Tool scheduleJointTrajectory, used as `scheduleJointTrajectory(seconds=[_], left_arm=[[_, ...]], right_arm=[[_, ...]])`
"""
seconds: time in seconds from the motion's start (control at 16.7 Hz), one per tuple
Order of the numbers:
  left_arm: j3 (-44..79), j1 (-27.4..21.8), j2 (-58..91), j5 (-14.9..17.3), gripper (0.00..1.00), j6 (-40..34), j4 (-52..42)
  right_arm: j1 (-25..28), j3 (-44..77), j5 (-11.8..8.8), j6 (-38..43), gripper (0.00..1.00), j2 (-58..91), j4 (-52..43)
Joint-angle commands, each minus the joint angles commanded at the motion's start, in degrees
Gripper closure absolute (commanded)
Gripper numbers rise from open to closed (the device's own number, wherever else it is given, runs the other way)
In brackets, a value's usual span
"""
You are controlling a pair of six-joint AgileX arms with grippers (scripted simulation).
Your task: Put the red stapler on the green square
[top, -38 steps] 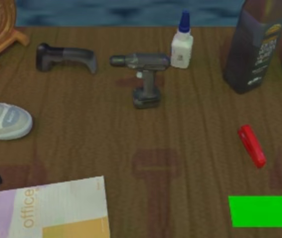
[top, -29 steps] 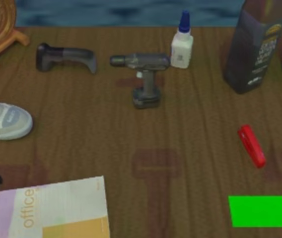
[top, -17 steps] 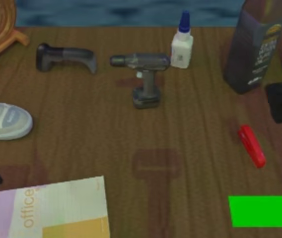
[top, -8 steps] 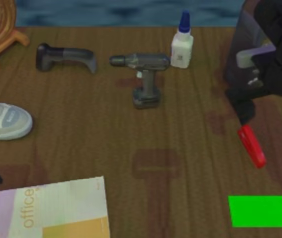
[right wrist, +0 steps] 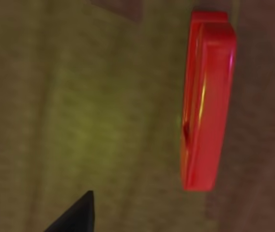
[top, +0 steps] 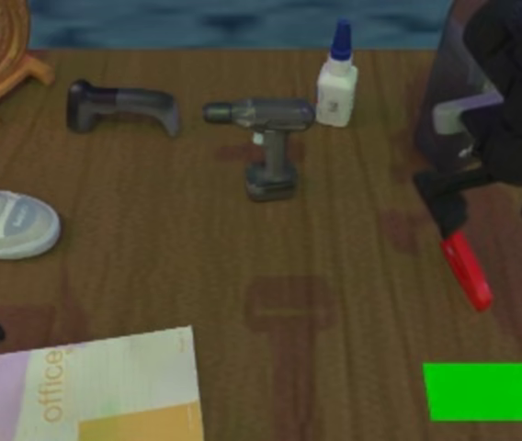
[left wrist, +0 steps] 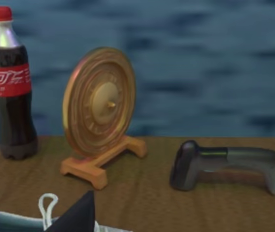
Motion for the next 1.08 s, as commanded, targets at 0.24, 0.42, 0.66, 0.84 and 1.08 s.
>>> scheduleJointTrajectory(seconds=[0.24,0.42,0.66,0.84,1.08], left_arm=[[0.00,0.00,0.00,0.00,0.00,0.00,0.00],[0.00,0.00,0.00,0.00,0.00,0.00,0.00],[0.00,0.00,0.00,0.00,0.00,0.00,0.00],[0.00,0.00,0.00,0.00,0.00,0.00,0.00],[0.00,0.00,0.00,0.00,0.00,0.00,0.00]], right_arm=[[0.17,-5.67,0.03,0.18,0.00,3.86,10.13],[0.28,-9.54,0.05,0.32,0.00,6.54,16.50],[0.31,-10.42,0.05,0.35,0.00,7.16,17.77],[0.31,-10.42,0.05,0.35,0.15,7.16,17.77],[0.31,-10.42,0.05,0.35,0.45,7.16,17.77]])
